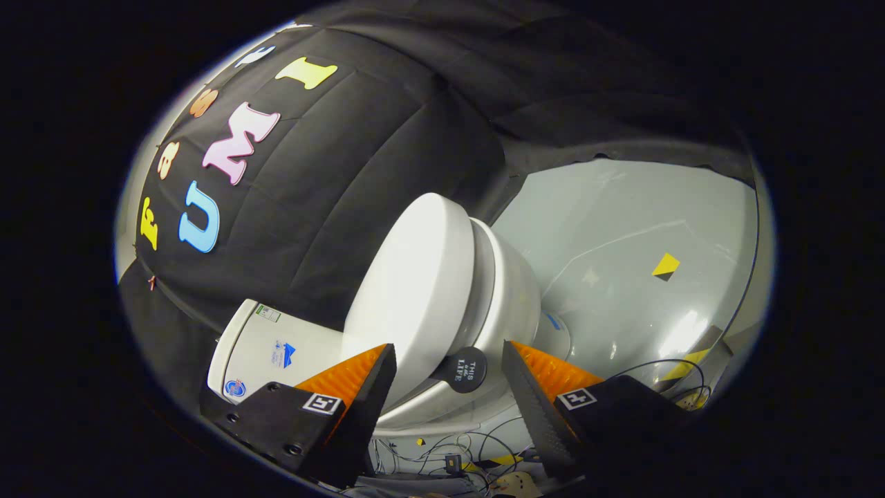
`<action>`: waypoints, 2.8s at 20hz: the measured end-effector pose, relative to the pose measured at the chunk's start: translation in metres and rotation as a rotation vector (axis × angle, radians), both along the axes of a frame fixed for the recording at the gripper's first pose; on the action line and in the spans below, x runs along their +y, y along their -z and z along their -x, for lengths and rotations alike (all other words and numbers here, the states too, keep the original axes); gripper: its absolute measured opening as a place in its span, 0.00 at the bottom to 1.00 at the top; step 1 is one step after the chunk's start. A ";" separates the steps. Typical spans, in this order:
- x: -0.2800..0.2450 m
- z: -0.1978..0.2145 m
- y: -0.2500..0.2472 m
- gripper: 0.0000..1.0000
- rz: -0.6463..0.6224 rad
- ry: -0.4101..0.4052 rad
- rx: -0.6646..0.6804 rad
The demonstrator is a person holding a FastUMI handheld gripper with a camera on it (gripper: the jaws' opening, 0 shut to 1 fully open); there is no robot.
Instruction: Open the toilet lid.
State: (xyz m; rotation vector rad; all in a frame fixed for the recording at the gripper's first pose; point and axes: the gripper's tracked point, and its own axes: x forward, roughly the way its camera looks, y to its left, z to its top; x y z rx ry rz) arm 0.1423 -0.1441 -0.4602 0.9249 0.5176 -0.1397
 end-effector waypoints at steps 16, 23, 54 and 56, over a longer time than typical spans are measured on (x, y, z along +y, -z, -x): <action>0.016 -0.021 0.026 0.31 -0.217 -0.023 -0.105; 0.018 -0.018 0.023 0.09 -0.208 -0.033 -0.085; 0.156 -0.027 -0.201 0.05 0.563 -0.280 -0.249; 0.174 -0.028 -0.211 0.05 0.641 -0.295 -0.258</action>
